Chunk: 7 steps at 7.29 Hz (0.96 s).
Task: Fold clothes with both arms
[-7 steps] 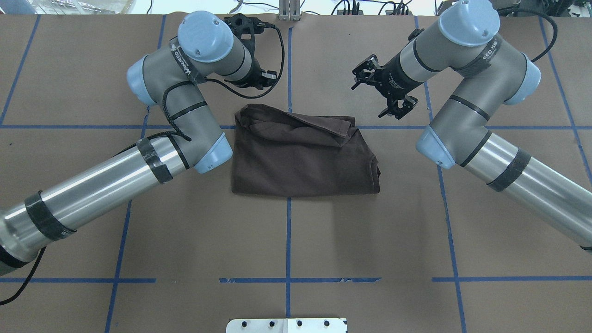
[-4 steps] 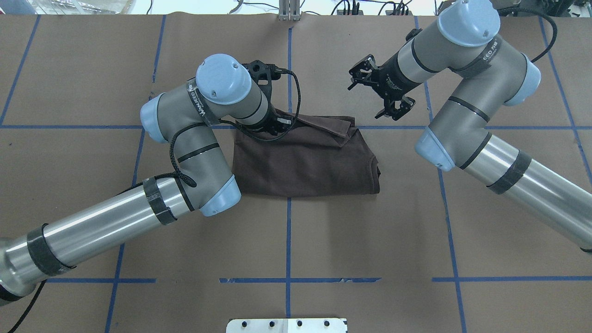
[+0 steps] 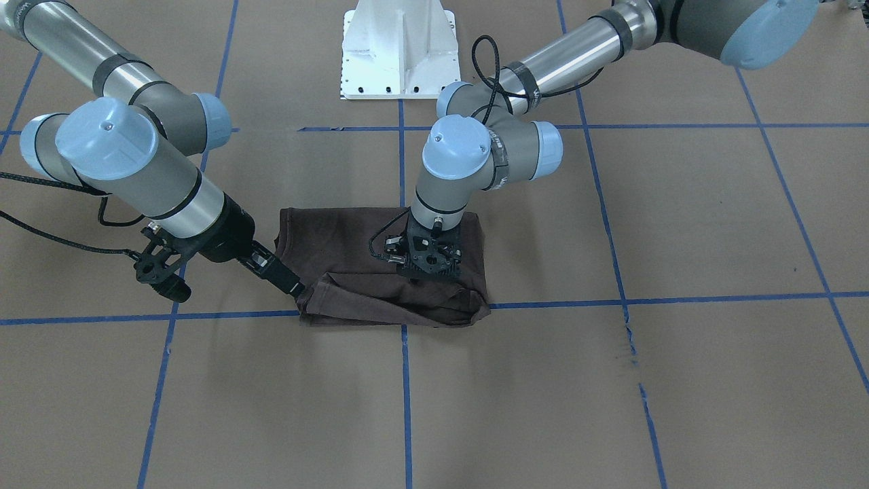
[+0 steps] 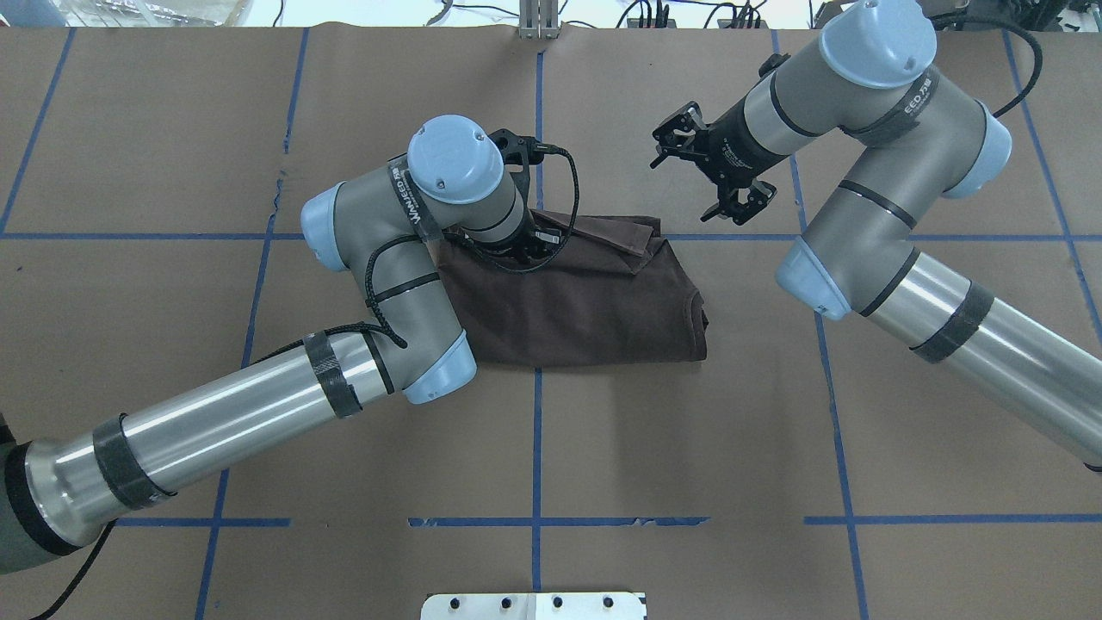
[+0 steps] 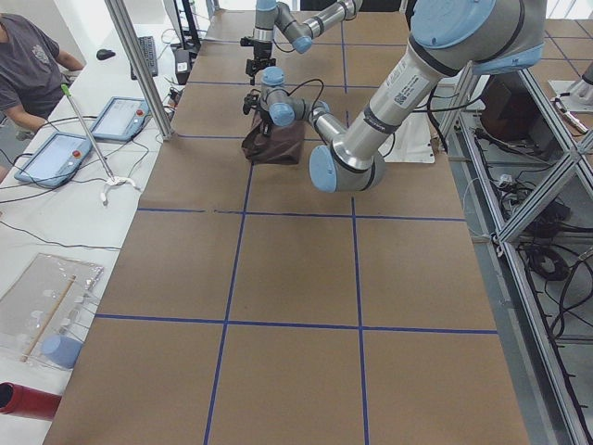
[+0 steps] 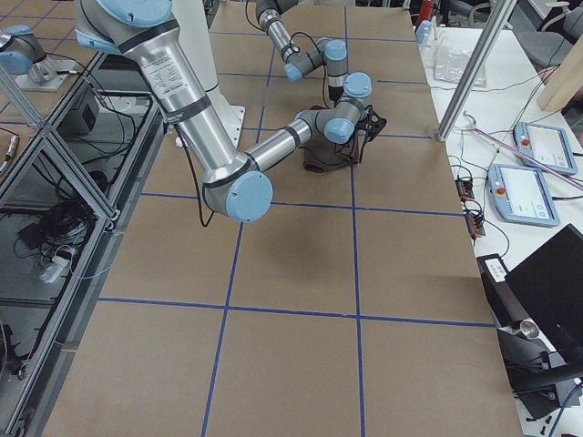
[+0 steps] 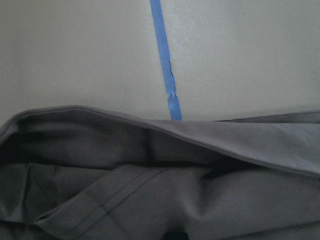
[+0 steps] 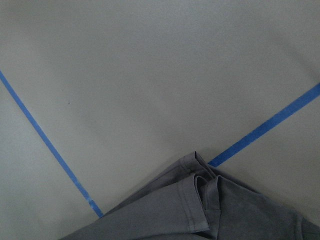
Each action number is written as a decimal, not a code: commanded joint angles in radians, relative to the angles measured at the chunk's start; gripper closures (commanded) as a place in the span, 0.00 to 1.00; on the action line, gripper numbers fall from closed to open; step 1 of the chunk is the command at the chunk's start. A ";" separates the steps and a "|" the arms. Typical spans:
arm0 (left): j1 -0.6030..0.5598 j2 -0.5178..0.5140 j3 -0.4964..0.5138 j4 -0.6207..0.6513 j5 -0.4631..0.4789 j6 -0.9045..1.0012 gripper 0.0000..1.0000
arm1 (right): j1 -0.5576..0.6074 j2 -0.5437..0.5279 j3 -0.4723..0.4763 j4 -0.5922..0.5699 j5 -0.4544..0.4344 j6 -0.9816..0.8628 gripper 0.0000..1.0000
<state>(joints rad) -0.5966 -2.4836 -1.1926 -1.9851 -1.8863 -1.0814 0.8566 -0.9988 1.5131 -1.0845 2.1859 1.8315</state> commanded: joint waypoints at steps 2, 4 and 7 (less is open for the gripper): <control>-0.015 -0.055 0.141 -0.105 0.054 0.006 1.00 | -0.001 -0.018 -0.001 0.001 -0.002 -0.001 0.00; -0.131 -0.151 0.285 -0.199 0.066 0.061 1.00 | -0.002 -0.027 -0.001 0.005 -0.003 -0.003 0.00; -0.195 -0.176 0.306 -0.262 0.043 0.091 1.00 | -0.048 -0.015 -0.002 0.011 -0.030 0.009 0.00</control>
<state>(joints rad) -0.7790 -2.6530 -0.8750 -2.2402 -1.8359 -0.9916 0.8365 -1.0232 1.5120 -1.0759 2.1754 1.8339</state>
